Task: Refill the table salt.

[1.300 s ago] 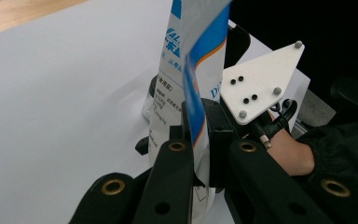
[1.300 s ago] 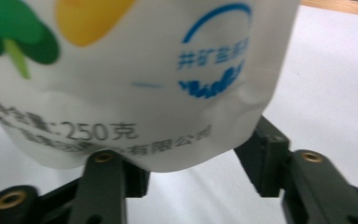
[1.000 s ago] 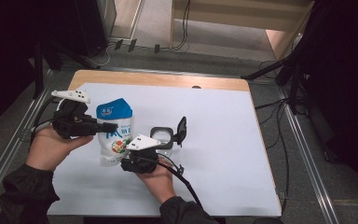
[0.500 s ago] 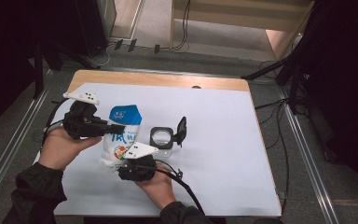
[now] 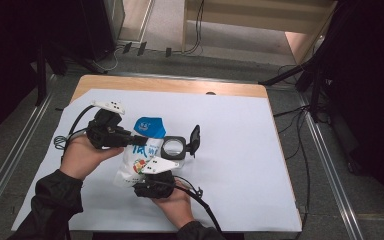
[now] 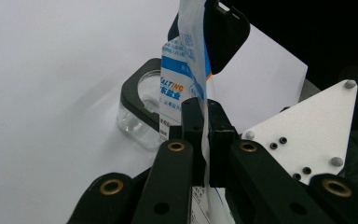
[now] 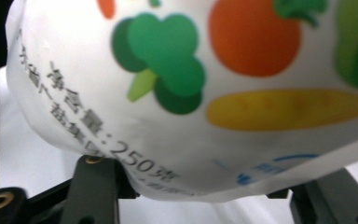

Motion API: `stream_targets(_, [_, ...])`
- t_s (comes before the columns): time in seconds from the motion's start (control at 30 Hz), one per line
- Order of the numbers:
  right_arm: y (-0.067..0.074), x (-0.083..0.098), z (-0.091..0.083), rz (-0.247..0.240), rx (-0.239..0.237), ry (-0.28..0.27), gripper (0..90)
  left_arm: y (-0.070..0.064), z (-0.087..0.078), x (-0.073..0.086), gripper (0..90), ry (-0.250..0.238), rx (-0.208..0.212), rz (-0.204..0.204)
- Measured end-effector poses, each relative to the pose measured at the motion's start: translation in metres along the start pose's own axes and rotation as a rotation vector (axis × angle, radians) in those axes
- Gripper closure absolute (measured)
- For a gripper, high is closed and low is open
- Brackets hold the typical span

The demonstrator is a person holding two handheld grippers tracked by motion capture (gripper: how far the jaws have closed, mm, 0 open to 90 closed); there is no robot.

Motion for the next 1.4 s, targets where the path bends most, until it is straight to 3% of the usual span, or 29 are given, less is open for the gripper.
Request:
stream_targets(0.23, [0.001,0.004,-0.004,0.023,-0.004,0.0,47.6,-0.001,0.011,-0.004,90.0,0.015,0.018,0.014])
stream_targets(0.33, [0.001,0.004,-0.005,0.027,-0.001,-0.006,44.4,-0.002,0.015,-0.005,90.0,0.019,0.023,0.008])
stream_targets(0.47, [0.001,0.005,-0.006,0.037,0.001,0.001,43.7,-0.004,0.022,-0.006,90.0,0.031,0.014,0.018])
stream_targets(0.73, [0.002,0.008,-0.004,0.08,-0.043,0.009,48.6,0.0,0.031,-0.006,90.0,0.045,-0.007,0.007])
stream_targets(0.87, [0.002,0.008,-0.003,0.072,-0.041,0.02,46.0,0.0,0.034,-0.005,90.0,0.058,-0.028,0.008])
stream_targets(0.97, [0.001,0.008,-0.003,0.087,-0.056,0.026,52.6,-0.001,0.037,-0.006,90.0,0.064,-0.025,0.007])
stream_targets(1.17, [0.0,0.01,-0.003,0.136,-0.081,0.018,55.4,-0.003,0.043,-0.006,89.9,0.065,-0.016,-0.005])
stream_targets(1.4, [-0.001,0.01,-0.006,0.15,-0.089,0.005,56.6,-0.004,0.04,0.0,84.6,0.074,-0.008,-0.001])
Point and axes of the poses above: each handheld gripper's, and its own axes: z roughly forward along the jaws, x roughly out of its underside, y roughly to its left, the point moved 6 cm from there along z, roughly forward along the jaws, and after that the axes turned 13 degrees about -x, right-handed, at the moved point
